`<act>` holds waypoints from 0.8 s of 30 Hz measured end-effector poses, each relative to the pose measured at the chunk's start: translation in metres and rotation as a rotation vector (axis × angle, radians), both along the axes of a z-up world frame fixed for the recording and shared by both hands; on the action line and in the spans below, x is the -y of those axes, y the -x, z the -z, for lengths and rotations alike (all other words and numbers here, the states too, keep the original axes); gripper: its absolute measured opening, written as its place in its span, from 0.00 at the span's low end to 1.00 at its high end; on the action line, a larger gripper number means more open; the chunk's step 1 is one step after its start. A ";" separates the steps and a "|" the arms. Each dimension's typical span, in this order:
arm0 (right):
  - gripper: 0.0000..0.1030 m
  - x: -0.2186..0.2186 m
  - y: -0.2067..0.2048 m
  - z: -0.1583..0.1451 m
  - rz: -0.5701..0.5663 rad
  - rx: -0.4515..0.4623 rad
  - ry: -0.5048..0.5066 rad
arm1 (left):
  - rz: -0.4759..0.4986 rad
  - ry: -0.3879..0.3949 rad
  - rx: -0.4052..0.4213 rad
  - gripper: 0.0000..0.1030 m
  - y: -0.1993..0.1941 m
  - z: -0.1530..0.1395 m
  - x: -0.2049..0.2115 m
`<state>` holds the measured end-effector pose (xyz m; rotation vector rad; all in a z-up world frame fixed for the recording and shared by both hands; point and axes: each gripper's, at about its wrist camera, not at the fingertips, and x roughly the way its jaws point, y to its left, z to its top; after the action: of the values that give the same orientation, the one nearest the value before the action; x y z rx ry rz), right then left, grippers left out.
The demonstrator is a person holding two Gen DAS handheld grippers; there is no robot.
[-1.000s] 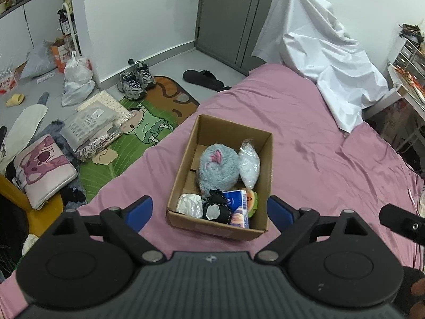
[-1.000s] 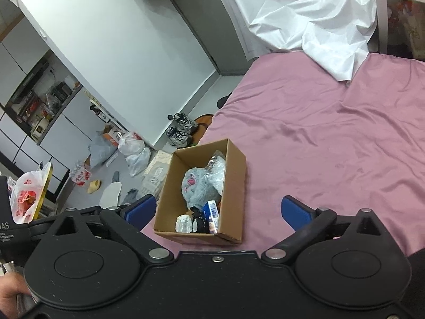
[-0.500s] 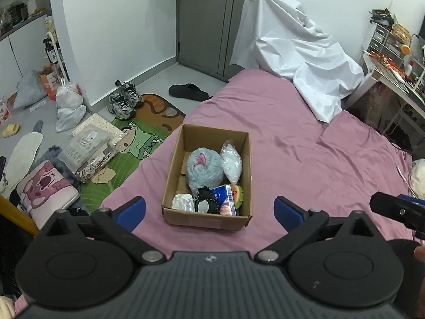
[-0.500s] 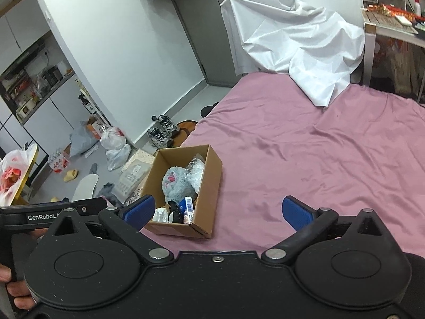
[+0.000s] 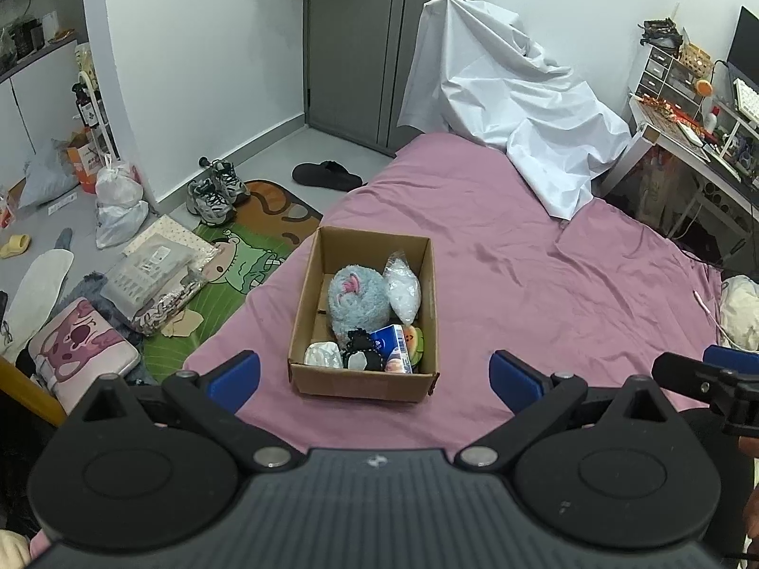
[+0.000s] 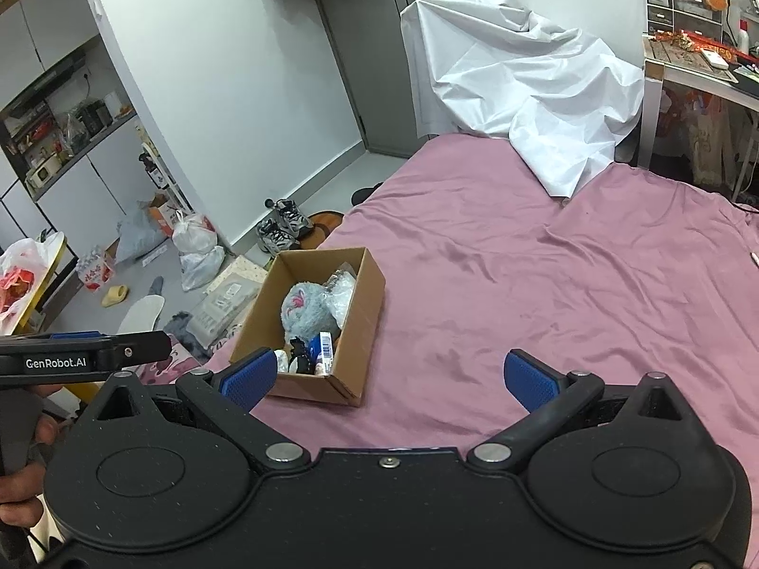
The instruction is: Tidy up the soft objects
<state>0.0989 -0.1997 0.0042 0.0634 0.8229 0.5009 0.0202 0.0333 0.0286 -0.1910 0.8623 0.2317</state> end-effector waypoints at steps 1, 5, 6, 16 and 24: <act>1.00 0.000 0.001 -0.001 0.001 0.003 0.002 | -0.001 -0.001 0.001 0.99 0.001 0.000 0.000; 1.00 0.001 0.004 -0.003 0.006 0.011 0.002 | 0.001 0.001 0.003 0.99 0.005 -0.002 0.000; 1.00 0.001 0.005 -0.004 0.006 0.014 0.000 | 0.003 0.008 0.003 0.99 0.006 -0.002 -0.001; 1.00 0.004 0.008 -0.008 0.003 0.030 -0.007 | -0.009 0.006 0.009 0.99 0.011 -0.005 -0.004; 1.00 0.003 0.007 -0.007 0.014 0.022 0.001 | -0.010 0.009 0.007 0.99 0.011 -0.004 -0.006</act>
<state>0.0919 -0.2026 0.0114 0.0623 0.8006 0.4870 0.0090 0.0395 0.0324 -0.2042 0.8560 0.2367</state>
